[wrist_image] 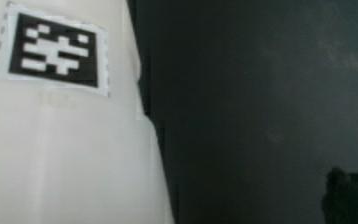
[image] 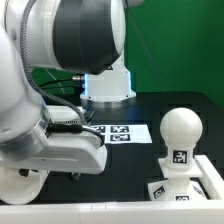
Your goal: Assemble lamp
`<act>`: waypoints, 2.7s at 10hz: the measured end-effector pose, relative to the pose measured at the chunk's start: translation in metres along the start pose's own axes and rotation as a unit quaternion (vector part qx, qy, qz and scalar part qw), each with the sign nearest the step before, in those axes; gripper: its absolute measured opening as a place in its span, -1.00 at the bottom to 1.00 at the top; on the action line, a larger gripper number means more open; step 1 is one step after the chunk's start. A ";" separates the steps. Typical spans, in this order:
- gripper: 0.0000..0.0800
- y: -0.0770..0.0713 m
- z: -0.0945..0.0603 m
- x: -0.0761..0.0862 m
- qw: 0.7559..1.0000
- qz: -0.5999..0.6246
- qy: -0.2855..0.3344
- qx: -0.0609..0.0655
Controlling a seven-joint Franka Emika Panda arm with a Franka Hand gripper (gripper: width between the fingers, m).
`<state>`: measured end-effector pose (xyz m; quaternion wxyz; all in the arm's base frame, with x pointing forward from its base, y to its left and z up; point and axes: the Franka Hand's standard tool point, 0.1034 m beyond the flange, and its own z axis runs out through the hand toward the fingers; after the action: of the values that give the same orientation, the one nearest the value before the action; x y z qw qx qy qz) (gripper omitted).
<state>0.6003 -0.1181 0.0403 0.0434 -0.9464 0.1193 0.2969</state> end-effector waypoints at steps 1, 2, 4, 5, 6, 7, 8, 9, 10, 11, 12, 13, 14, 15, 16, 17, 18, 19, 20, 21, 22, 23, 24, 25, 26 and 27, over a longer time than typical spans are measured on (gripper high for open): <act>0.75 0.000 0.000 0.000 1.000 0.000 0.000 0.000; 0.75 0.001 0.000 0.000 1.000 0.001 0.000 0.000; 0.75 0.002 0.003 -0.002 1.000 0.003 -0.008 0.001; 0.75 0.005 0.011 -0.008 1.000 0.011 -0.029 0.003; 0.75 0.008 0.019 -0.018 0.998 0.028 -0.062 0.006; 0.75 0.010 0.024 -0.030 0.993 0.045 -0.107 0.007; 0.75 0.013 0.023 -0.025 0.993 0.046 -0.110 0.006; 0.75 0.011 0.021 -0.022 0.995 0.044 -0.094 0.005; 0.75 0.011 0.021 -0.024 0.994 0.045 -0.095 0.006; 0.75 0.013 0.022 -0.024 0.994 0.046 -0.096 0.007; 0.67 0.013 0.022 -0.024 0.994 0.046 -0.096 0.007; 0.67 0.013 0.022 -0.024 0.994 0.047 -0.096 0.007; 0.21 0.014 0.022 -0.024 0.994 0.047 -0.096 0.007; 0.21 0.014 0.022 -0.024 0.994 0.047 -0.096 0.007; -0.25 0.014 0.023 -0.024 0.994 0.047 -0.096 0.008; -0.71 0.015 0.023 -0.024 0.994 0.048 -0.096 0.008; -0.71 0.015 0.023 -0.024 0.994 0.048 -0.096 0.008; -0.90 0.015 0.023 -0.024 0.994 0.048 -0.096 0.008; -0.90 0.015 0.023 -0.024 0.994 0.048 -0.096 0.008; -0.90 0.016 0.023 -0.024 0.994 0.048 -0.096 0.008; -0.90 0.016 0.023 -0.024 0.994 0.048 -0.096 0.008; -0.90 0.016 0.023 -0.024 0.994 0.048 -0.096 0.008; -0.90 0.016 0.023 -0.024 0.994 0.048 -0.096 0.008; -0.90 0.015 0.022 -0.024 0.994 0.056 -0.098 0.011; -0.90 0.017 0.020 -0.028 0.991 0.077 -0.104 0.014; -0.90 0.017 0.015 -0.033 0.991 0.084 -0.107 0.016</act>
Offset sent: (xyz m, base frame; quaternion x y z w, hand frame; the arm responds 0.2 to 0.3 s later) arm 0.0000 0.0000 0.0000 0.0000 0.0000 0.0000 1.0000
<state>0.5618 -0.1256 0.0466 0.0459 -0.8950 0.1977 0.3971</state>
